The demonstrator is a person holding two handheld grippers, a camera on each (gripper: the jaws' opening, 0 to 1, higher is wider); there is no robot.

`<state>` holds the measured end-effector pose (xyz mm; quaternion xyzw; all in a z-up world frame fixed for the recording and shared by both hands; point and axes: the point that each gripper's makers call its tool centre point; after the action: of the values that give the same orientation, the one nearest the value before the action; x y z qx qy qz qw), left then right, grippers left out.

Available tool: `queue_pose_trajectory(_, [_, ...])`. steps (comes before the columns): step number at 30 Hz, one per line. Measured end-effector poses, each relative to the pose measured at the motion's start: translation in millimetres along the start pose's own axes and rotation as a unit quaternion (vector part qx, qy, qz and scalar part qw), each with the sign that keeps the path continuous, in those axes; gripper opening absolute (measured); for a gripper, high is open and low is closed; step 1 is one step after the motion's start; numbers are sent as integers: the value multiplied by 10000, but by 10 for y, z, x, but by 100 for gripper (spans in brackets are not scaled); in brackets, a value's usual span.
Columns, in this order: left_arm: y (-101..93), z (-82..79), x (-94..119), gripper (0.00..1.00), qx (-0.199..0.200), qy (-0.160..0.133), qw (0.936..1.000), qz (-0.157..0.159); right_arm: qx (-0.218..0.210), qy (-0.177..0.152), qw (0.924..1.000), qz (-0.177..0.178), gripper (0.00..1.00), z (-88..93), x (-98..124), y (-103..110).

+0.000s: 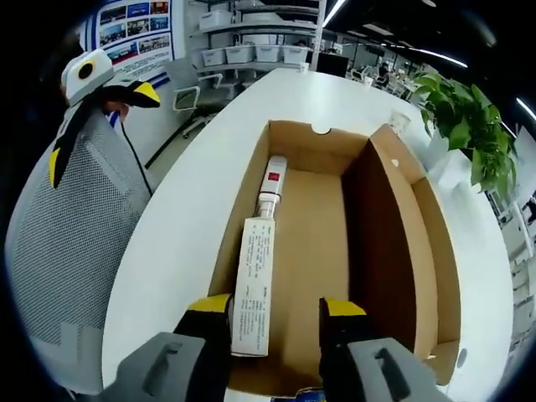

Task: Operate the shoe box by opening the lid, removing the specified soft item, and placing it in the target area until the item is outside and the box remains undamaged.

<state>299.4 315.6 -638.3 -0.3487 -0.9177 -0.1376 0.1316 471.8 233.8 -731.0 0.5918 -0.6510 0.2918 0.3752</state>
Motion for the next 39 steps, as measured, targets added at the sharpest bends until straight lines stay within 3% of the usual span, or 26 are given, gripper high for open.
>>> queue_pose_trajectory(21, [19,3,-11,94,25,5,10000,-14,-6,-1,10000,-30,19,-63,-165,66])
queue_pose_trajectory(39, [36,2,4,94,57,-26,10000,-43,-204,46,9997,-111,15,-47,-192,94])
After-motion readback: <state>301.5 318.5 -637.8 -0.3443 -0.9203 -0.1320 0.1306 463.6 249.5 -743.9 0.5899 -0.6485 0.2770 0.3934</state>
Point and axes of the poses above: the point that each gripper's makers call its tool centre point, and the gripper's own axes: x roughly backward along the fingers, y roughly to its left, z roughly out of its underside, and after that the axes turned 11 degrees about -x, right-handed
